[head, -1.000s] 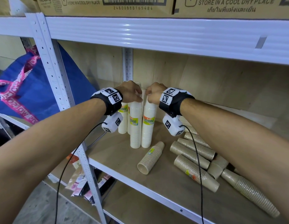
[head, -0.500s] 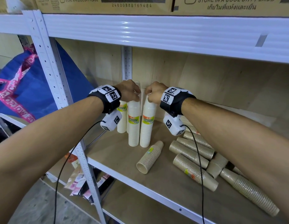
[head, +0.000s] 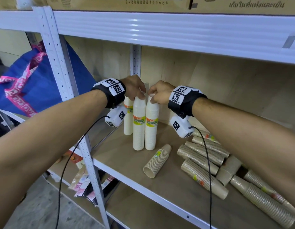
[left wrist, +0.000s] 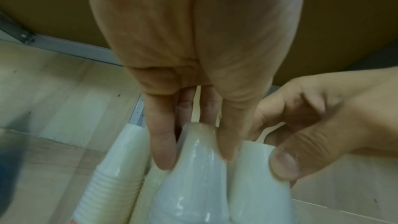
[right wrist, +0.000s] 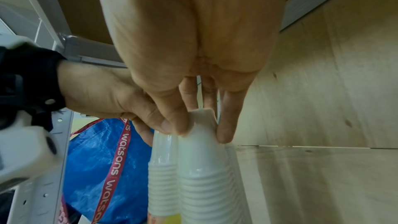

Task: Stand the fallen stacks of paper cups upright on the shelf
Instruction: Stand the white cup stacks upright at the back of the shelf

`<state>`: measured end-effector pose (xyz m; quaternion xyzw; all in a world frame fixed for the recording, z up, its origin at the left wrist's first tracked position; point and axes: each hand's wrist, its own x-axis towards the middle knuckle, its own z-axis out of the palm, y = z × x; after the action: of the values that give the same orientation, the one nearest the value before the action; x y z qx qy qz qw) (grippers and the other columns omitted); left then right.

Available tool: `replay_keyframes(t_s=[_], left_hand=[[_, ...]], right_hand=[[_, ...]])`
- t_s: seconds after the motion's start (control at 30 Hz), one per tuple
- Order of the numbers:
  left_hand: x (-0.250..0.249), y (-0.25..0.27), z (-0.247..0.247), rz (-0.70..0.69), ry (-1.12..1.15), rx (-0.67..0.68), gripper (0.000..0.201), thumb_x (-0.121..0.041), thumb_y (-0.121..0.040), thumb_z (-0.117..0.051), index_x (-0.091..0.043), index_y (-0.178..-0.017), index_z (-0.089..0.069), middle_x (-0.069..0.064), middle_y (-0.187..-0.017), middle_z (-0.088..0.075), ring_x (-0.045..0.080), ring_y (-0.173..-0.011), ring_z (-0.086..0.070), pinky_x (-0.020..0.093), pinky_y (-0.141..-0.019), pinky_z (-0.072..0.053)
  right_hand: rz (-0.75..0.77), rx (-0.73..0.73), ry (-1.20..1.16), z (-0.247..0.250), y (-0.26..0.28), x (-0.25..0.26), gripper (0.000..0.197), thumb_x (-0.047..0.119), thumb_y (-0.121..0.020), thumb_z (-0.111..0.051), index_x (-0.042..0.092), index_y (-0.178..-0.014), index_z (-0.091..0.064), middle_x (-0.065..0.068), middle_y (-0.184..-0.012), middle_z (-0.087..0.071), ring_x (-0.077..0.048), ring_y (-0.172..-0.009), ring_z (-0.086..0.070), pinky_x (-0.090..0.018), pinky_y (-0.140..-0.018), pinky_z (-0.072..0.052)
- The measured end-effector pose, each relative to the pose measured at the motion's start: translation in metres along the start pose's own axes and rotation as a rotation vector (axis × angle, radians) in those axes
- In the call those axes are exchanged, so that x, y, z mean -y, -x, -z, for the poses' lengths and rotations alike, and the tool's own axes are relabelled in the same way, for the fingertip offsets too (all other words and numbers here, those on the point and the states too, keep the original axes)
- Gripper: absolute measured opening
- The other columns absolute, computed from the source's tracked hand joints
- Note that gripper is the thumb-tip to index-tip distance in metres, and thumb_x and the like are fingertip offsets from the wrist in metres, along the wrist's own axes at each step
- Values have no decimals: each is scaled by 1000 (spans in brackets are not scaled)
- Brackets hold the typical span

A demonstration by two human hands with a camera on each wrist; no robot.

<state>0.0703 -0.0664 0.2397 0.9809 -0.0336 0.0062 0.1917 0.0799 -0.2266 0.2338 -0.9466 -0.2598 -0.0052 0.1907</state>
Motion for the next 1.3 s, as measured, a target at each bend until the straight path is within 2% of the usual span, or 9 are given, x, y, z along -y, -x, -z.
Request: replay_keyframes(t_s=[0.13,0.3,0.47,0.6,0.73,0.87,1.0,1.1,1.3], left_hand=[[15,3,16,40,47,-10,36,-17,-84,-74,-11,-119,-69,9,-112,-63,22,-87,-67,29,-70,-60],[36,9,26,66,30,-65,32,-15,-84,-74,-10,-116,-70,7,-110,-61,19,-84,-63,22,-57,-55],[53,9,22,79,-18,-99,36,-18,-84,-73,-15,-120,-68,3,-118,-59,22,-96,-62,28,-68,-57],[60,7,15,82,-26,-116,38,-19,-80,-75,-19,-118,-69,2,-123,-62,22,-104,-61,37,-81,-58],[62,4,12,71,-28,-115,40,-19,-81,-75,-20,-120,-68,3,-125,-60,23,-106,-60,40,-86,-57],[61,2,16,61,-16,-112,38,-20,-83,-75,-21,-120,-68,3,-121,-62,22,-103,-61,37,-86,-56],[54,4,27,53,15,-150,35,-20,-84,-73,-22,-119,-68,1,-113,-64,17,-91,-61,29,-78,-52],[42,7,35,16,-4,-183,35,-25,-85,-71,-21,-119,-68,-3,-112,-62,17,-101,-59,29,-85,-49],[2,9,38,-105,51,-204,34,-29,-85,-72,-21,-118,-67,1,-106,-66,15,-98,-61,27,-85,-49]], right_hand=[[37,2,-38,-2,-8,13,41,9,-82,-71,13,-123,-67,-4,-127,-61,-23,-112,-60,-36,-95,-52],[63,-7,-55,-10,-19,29,43,13,-83,-71,15,-125,-65,-6,-120,-64,-23,-103,-63,-32,-90,-52],[56,-20,-61,-21,-30,37,42,15,-82,-72,15,-124,-66,-7,-124,-63,-24,-108,-60,-26,-79,-43],[63,-13,-58,-28,-35,37,41,15,-84,-71,15,-124,-65,-7,-127,-60,-24,-112,-57,-25,-80,-39],[61,-34,-75,-32,-39,37,42,15,-86,-70,15,-127,-64,-6,-130,-60,-24,-115,-57,-24,-82,-38],[60,-50,-102,-31,-41,37,41,14,-86,-70,15,-126,-64,-6,-133,-60,-24,-118,-57,-25,-86,-41],[48,-60,-98,-27,-39,33,42,12,-85,-70,13,-127,-64,-5,-135,-59,-22,-118,-57,-23,-84,-39],[33,-92,-104,-20,-37,28,43,15,-84,-71,15,-126,-64,-7,-128,-62,-23,-112,-59,-24,-82,-40],[-12,-151,-95,-4,-23,9,36,16,-81,-73,16,-117,-68,-5,-110,-65,-20,-96,-60,-23,-75,-41]])
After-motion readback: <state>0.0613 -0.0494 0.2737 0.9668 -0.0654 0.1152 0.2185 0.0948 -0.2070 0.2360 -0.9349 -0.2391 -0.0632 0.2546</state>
